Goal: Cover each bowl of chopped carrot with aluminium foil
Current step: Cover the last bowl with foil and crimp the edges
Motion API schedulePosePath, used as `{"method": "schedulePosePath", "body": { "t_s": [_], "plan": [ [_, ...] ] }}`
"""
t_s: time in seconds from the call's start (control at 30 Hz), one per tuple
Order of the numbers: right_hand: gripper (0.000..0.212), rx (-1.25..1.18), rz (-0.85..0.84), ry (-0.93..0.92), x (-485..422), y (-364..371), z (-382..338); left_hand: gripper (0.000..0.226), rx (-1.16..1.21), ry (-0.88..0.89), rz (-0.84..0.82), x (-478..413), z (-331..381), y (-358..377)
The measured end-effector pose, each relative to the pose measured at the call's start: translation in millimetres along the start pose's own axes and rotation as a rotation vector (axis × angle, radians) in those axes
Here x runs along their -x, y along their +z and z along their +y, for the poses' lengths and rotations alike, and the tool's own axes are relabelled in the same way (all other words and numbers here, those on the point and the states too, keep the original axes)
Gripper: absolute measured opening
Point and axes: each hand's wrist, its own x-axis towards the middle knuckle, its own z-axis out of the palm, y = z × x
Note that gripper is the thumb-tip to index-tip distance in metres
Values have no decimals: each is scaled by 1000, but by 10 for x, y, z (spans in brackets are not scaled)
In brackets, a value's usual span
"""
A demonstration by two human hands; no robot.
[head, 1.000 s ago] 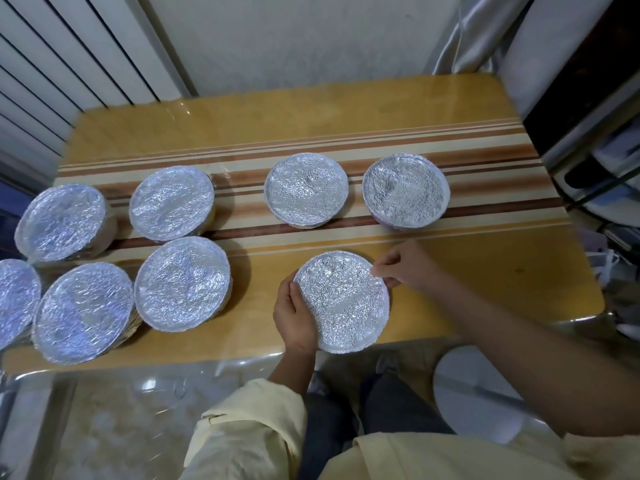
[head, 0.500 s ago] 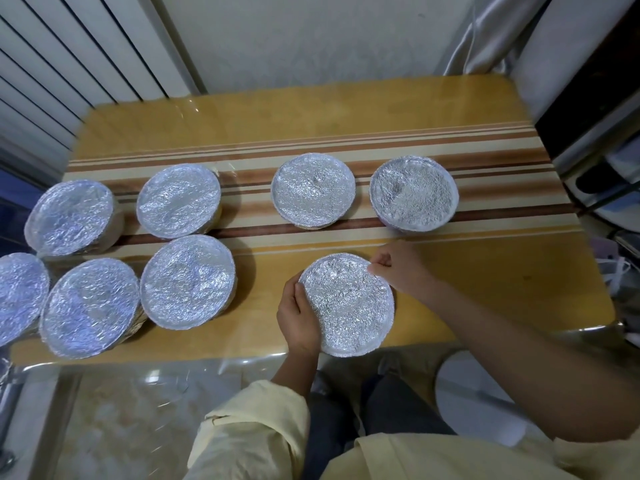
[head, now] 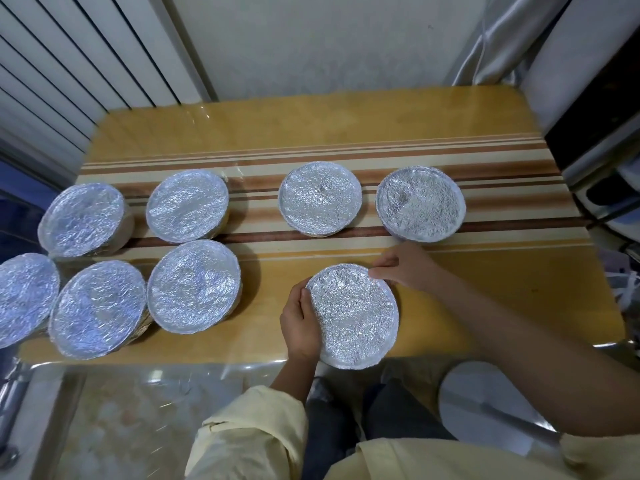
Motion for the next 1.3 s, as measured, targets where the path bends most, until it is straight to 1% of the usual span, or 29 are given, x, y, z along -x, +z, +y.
{"method": "schedulePosePath", "body": {
  "t_s": [0.07, 0.13, 0.27, 0.37, 0.4, 0.5, 0.57, 0.63, 0.73, 0.83, 0.93, 1.07, 1.13, 1.17, 1.3],
  "plan": [
    [14, -3, 61, -69, -22, 69, -69, 29, -2, -5, 0, -7, 5, 1],
    [15, 12, 68, -105, -43, 123, -81, 29, -7, -2, 0, -8, 7, 4],
    [15, 21, 21, -117, -63, 123, -27, 36, -11, 12, 12, -5, 6, 9],
    [15, 41, -114, -62, -89, 16, -37, 30, -21, 10, -19, -13, 27, -7],
    [16, 36, -133, -49, -101, 4, -44, 29, -25, 10, -24, -17, 35, -13],
    [25, 8, -57, -137, -138, 43, -110, 29, -32, 13, -26, -20, 53, -14],
    [28, -54, -77, -173, -130, 127, -180, 30, -30, 5, -24, -13, 84, -10],
    [29, -134, -125, -150, -120, 235, -191, 30, -32, 9, -21, -5, 106, -10],
    [35, -165, -108, -156, -118, 367, -127, 29, -50, 11, -15, 1, 120, -6],
    [33, -158, -101, -160, -172, 408, -65, 29, -71, 9, 2, -8, 105, -4],
    [29, -125, -130, -152, -245, 425, -31, 29, -101, 6, 13, -14, 107, -1],
    [33, -124, -148, -135, -158, 381, -162, 29, -116, 4, 1, -8, 123, -7],
    [31, -189, -112, -128, -117, 346, -161, 28, -108, -18, 17, -3, 130, -6],
    [28, -223, -57, -133, -97, 330, -144, 28, -96, -41, 41, -3, 128, -6],
    [23, -283, 246, -93, 64, 303, 27, 28, -39, -140, 218, 68, 186, 41]
  ]
}}
